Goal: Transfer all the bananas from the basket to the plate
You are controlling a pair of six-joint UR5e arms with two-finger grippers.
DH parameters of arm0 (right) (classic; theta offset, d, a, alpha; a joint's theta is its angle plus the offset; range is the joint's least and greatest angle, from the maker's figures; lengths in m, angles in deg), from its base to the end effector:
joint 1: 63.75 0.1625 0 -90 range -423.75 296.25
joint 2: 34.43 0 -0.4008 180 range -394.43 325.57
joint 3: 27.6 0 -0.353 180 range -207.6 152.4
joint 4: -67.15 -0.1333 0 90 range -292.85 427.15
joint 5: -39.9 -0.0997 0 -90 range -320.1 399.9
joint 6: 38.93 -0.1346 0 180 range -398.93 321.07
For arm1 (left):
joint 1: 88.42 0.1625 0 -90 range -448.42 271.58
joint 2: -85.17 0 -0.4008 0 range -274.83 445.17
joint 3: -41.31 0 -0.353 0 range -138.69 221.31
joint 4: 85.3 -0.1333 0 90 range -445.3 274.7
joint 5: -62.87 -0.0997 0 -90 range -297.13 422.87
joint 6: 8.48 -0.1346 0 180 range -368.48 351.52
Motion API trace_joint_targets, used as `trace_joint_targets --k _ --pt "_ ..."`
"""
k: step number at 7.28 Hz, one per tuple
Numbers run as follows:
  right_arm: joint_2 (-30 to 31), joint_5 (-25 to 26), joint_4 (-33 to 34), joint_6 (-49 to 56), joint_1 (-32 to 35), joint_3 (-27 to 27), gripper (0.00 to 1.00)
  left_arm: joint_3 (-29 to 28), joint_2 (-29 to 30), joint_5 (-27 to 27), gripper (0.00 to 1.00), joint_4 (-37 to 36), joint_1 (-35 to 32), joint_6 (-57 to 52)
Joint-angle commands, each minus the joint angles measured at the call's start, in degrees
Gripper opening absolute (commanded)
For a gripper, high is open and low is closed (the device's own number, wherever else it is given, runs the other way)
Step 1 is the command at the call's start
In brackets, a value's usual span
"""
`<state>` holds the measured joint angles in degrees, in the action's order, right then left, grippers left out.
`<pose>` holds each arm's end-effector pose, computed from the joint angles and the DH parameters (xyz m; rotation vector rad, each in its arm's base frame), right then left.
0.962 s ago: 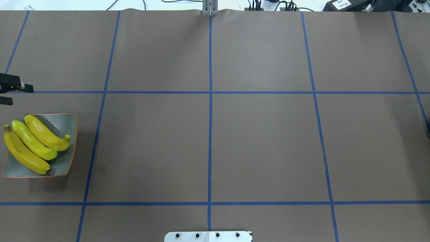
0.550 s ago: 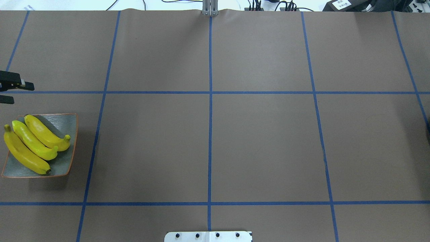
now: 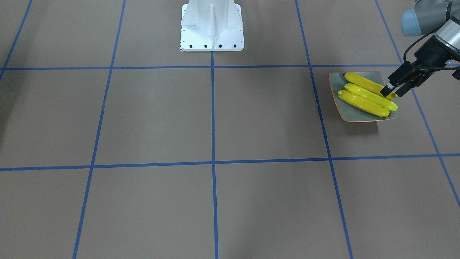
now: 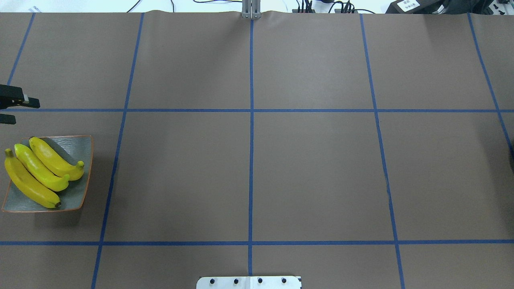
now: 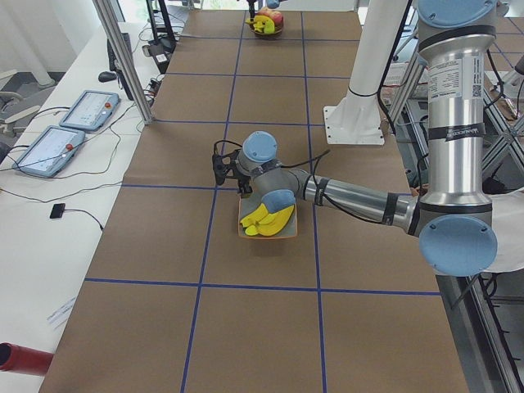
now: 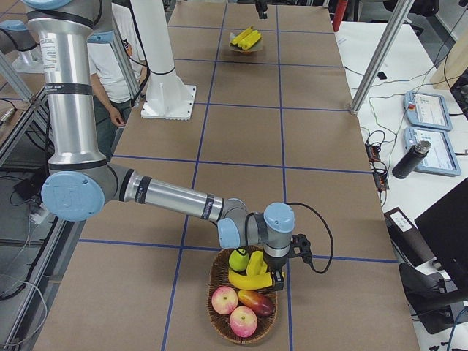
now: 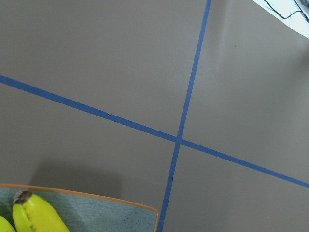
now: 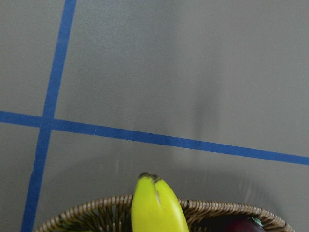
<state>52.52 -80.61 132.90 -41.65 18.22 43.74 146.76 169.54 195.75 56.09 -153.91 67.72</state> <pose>-0.0023 -0.4817 0.7574 0.0968 -0.5433 -0.1305 0.1458 -0.4204 0.4613 0.1288 1.2123 -0.3896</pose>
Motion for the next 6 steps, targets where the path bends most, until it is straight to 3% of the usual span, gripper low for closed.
trace_joint_targets --k 1,3,4,5,6 --pt "0.06 -0.51 -0.26 0.42 -0.84 -1.20 0.82 0.63 -0.43 0.01 1.00 0.02 -0.07 0.00" --pt "0.06 -0.59 -0.36 4.01 -0.85 -1.47 0.58 0.55 -0.52 0.01 1.00 0.02 -0.07 0.00" --pt "0.06 -0.68 -0.36 5.77 -0.85 -1.38 0.41 0.64 -0.52 0.01 1.00 0.02 -0.07 0.00" --pt "0.06 -0.59 -0.27 7.79 -0.85 -1.38 0.16 0.64 -0.44 0.01 1.00 0.02 -0.07 0.00" --pt "0.23 -0.68 -0.27 8.85 -0.76 -1.38 0.00 0.64 -0.35 0.01 1.00 0.02 -0.07 0.00"
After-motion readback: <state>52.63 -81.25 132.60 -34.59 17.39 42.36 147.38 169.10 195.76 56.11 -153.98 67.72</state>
